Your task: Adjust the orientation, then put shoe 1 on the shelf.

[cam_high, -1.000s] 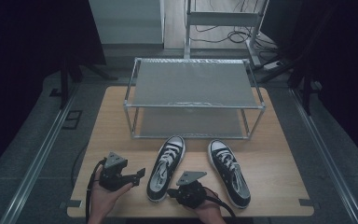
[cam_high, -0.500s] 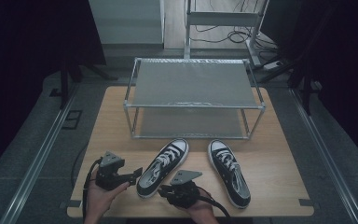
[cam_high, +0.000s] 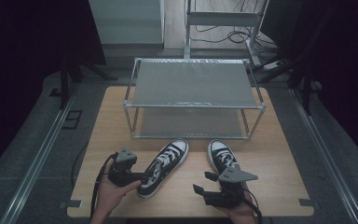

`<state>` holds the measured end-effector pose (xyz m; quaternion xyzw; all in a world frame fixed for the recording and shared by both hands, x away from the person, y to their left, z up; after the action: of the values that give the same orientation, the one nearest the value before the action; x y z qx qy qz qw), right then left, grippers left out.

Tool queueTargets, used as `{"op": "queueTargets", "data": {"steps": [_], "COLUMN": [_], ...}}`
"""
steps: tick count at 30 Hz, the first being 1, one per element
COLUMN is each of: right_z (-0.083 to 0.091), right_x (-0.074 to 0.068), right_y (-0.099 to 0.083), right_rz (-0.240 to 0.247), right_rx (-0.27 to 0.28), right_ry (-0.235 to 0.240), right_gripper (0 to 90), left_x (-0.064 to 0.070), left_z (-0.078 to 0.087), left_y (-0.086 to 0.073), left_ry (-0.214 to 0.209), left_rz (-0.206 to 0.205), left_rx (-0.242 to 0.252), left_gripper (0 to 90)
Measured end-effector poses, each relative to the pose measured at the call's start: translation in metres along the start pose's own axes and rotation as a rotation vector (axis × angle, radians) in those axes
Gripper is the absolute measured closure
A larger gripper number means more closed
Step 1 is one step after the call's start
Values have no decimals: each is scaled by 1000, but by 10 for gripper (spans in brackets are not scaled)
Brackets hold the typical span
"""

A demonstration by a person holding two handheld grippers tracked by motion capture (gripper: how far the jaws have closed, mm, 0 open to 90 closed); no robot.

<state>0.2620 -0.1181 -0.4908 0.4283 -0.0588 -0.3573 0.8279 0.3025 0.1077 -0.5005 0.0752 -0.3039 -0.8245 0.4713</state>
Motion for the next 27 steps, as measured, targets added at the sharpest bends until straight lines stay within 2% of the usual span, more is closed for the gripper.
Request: {"op": "queueTargets", "data": {"steps": [1,3,4,6,9,10,14,20,27], "right_z": [8,11,17,24,30,36,44,43,41], "right_x": [8,12,20,25,30,35,41,42,43], "right_y": [-2,-3,-5,-6,-7,-8,-9,-11,-13], "right_rz": [-26,-27,-27,-31,-41,-55,-71,-71,-70], "right_rx": [17,19,22,24,27,37,48,33,19], "right_ry": [2,-6,-41,-53,-50,-63,-84,-98,-112], "right_gripper": [351,351,351,355,359,360,358,353,345], "left_x": [3,7,10,12,19,22,25,26,22], "left_z": [0,-1,-3,-4,-8,-13,-20,-37,-52], "left_y": [3,8,12,14,18,20,22,23,23], "left_ry": [-3,-3,2,-1,-26,-34,-38,-42,-12], "left_rz": [-7,-19,-28,-32,-50,-56,-60,-55,-43], "left_rx": [-6,-16,-33,-39,-61,-79,-109,-184,-244], "left_gripper": [182,178,166,164,164,164,163,154,153]}}
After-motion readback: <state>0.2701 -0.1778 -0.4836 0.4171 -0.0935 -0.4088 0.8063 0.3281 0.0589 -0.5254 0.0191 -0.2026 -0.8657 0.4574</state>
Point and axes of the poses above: each handheld gripper's, and its own axes: z roughly backward along the jaws, y roughly out of its top, x roughly to its right, the point moved 9 cm from there along -z, roughly forward along the jaws, and after that the axes turned 10 degrees about -x, right-handed, at the moved point
